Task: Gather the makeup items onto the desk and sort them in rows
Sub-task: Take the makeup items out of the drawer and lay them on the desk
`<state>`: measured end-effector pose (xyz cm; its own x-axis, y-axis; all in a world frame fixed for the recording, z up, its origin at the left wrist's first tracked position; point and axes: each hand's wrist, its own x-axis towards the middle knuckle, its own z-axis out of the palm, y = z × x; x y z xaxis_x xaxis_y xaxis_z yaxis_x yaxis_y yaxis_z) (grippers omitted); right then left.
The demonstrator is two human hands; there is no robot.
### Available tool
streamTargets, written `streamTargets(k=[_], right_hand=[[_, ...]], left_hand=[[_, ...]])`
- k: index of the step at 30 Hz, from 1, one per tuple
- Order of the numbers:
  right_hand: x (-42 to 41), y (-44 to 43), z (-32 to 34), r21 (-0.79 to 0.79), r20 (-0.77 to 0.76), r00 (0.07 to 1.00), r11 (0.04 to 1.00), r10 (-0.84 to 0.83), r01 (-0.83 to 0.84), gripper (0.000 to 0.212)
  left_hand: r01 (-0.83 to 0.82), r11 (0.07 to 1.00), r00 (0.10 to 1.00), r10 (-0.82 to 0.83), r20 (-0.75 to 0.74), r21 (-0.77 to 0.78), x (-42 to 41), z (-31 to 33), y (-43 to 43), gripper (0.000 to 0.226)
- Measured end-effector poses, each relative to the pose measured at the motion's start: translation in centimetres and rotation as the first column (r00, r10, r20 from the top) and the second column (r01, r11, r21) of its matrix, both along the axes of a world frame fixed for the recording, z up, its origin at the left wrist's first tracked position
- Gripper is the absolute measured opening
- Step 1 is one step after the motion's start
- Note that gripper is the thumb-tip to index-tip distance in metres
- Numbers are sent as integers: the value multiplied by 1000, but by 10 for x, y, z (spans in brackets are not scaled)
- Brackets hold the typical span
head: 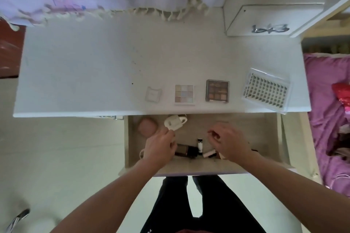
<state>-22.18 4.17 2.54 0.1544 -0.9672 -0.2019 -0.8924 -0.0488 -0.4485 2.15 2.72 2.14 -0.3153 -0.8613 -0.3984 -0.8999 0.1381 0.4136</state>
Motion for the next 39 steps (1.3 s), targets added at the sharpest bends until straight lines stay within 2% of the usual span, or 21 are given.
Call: streamTargets(k=[2, 4, 6, 8, 11, 14, 18, 22, 27, 31, 35, 39], right_hand=[[-19, 12, -28, 161, -113, 993, 986, -20, 38, 18], [-40, 14, -54, 305, -223, 975, 950, 2, 68, 33], [-55, 6, -69, 356, -249, 965, 919, -82, 170, 43], [-66, 0, -88, 341, -262, 957, 916, -122, 210, 51], [-68, -3, -109, 350, -321, 946, 922, -45, 163, 60], [-67, -3, -120, 343, -353, 935, 925, -35, 164, 53], [-68, -4, -123, 392, -348, 937, 905, -23, 167, 51], [-70, -2, -118, 412, -273, 959, 891, -78, 190, 39], [-65, 5, -97, 411, -105, 993, 907, -56, 95, 21], [-42, 9, -59, 391, 42, 998, 920, -40, 20, 15], [-1, 4, -22, 426, 190, 982, 902, -12, -71, 11], [50, -29, 21, 313, 216, 974, 941, 64, -131, 27]], left_hand=[[20, 998, 994, -26, 106, 61, -11, -19, -5, 33], [-30, 995, 985, 14, 172, 92, -22, -38, -14, 47], [-98, 993, 978, 82, 192, 71, -29, -57, -25, 61], [-137, 988, 974, 121, 191, 72, -37, -77, -30, 69], [-136, 985, 970, 111, 217, 107, -46, -95, -31, 70], [-157, 983, 957, 128, 261, 93, -55, -103, -21, 64], [-252, 959, 949, 218, 229, 129, -63, -107, -2, 50], [-315, 940, 946, 299, 126, 135, -67, -97, 13, 39], [-420, 897, 904, 426, -18, 136, -53, -65, 29, 31], [-547, 824, 816, 564, -127, 146, -28, -27, 45, 32], [-655, 752, 733, 656, -180, 74, 6, 9, 43, 40], [-764, 643, 622, 758, -195, 61, 51, 43, 20, 41]])
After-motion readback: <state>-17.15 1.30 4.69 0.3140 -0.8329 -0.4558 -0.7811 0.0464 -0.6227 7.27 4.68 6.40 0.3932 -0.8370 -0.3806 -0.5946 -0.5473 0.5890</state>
